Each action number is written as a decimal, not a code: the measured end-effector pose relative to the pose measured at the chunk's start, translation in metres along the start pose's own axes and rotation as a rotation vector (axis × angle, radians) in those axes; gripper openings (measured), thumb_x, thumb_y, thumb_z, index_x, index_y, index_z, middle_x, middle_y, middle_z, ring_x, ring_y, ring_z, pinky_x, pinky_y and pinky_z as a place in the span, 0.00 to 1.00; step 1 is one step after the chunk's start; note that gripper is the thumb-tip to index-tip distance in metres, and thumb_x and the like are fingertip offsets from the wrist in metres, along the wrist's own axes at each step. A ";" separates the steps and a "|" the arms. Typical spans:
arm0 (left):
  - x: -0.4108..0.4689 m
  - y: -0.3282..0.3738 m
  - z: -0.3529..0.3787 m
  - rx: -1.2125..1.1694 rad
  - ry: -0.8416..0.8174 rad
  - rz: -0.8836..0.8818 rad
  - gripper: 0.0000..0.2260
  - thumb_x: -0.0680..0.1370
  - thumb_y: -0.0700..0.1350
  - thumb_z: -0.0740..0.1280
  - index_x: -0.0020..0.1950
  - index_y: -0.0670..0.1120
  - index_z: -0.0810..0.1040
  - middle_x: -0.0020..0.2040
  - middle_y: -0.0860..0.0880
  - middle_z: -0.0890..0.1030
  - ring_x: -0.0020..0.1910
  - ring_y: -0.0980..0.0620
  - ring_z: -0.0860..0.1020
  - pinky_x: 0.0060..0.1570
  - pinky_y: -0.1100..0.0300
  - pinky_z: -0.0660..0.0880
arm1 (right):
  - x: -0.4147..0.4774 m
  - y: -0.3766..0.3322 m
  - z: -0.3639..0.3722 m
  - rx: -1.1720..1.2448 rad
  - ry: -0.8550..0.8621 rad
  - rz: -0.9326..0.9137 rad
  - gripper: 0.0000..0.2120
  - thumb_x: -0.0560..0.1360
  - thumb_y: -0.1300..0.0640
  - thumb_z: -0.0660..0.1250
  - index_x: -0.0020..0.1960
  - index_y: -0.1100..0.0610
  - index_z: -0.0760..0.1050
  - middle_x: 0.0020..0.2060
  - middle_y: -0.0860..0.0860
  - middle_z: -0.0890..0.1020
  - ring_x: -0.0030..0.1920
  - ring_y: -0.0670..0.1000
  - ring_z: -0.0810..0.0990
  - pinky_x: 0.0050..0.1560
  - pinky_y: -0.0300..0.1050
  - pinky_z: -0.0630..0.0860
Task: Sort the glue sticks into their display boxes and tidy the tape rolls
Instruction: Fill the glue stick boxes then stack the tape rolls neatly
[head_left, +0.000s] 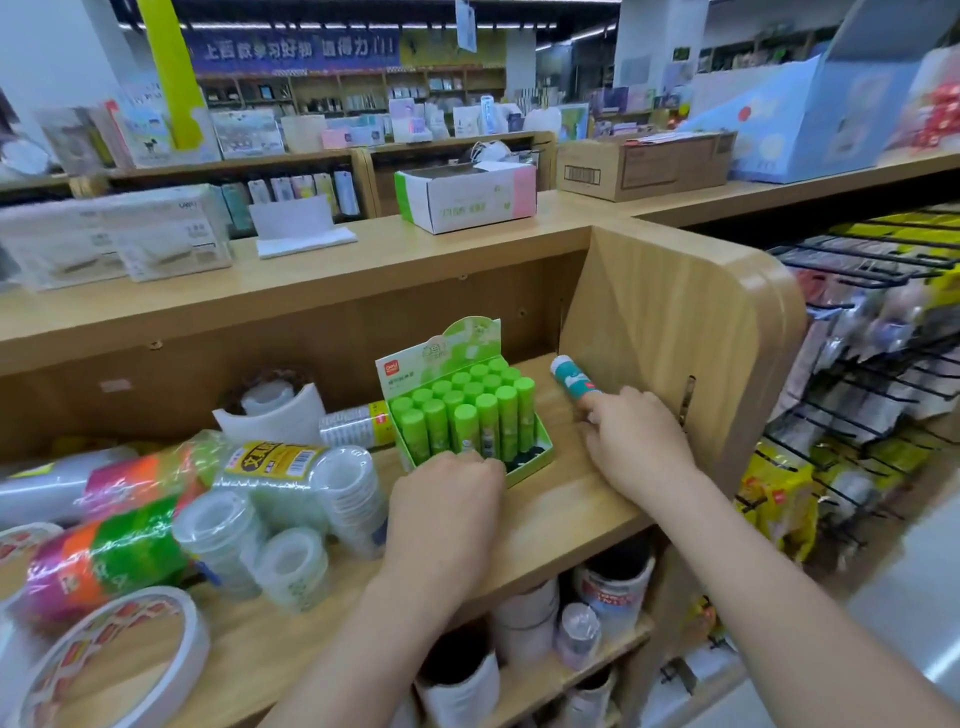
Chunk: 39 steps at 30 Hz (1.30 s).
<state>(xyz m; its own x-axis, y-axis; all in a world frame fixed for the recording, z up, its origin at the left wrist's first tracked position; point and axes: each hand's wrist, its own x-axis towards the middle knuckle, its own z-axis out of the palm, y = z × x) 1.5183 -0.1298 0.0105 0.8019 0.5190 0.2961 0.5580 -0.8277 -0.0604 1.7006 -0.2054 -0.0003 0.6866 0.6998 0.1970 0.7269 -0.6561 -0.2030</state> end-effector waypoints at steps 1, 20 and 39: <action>0.003 0.001 0.000 -0.026 0.004 0.008 0.09 0.77 0.40 0.60 0.52 0.50 0.76 0.49 0.52 0.78 0.53 0.48 0.77 0.36 0.55 0.69 | -0.008 0.002 0.000 0.041 0.073 -0.014 0.11 0.80 0.52 0.58 0.61 0.48 0.72 0.48 0.55 0.75 0.52 0.57 0.73 0.49 0.52 0.76; 0.060 0.052 0.014 -0.245 0.038 0.134 0.17 0.73 0.34 0.60 0.55 0.49 0.80 0.49 0.48 0.80 0.52 0.43 0.77 0.42 0.52 0.74 | -0.093 0.031 -0.050 0.308 0.642 -0.127 0.08 0.77 0.52 0.65 0.50 0.53 0.66 0.38 0.50 0.70 0.39 0.54 0.67 0.35 0.47 0.63; -0.082 -0.093 -0.056 -0.268 0.514 -0.083 0.12 0.75 0.50 0.69 0.56 0.48 0.81 0.54 0.53 0.81 0.53 0.52 0.75 0.56 0.63 0.68 | -0.078 -0.089 -0.039 2.030 -0.072 0.020 0.10 0.79 0.62 0.58 0.54 0.49 0.74 0.42 0.50 0.80 0.38 0.49 0.81 0.38 0.43 0.77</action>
<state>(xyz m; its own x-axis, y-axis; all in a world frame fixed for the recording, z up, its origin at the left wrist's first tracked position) 1.3890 -0.1071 0.0453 0.5139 0.4696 0.7179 0.4871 -0.8486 0.2065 1.5830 -0.2128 0.0394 0.6540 0.7391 0.1612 -0.3743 0.5014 -0.7801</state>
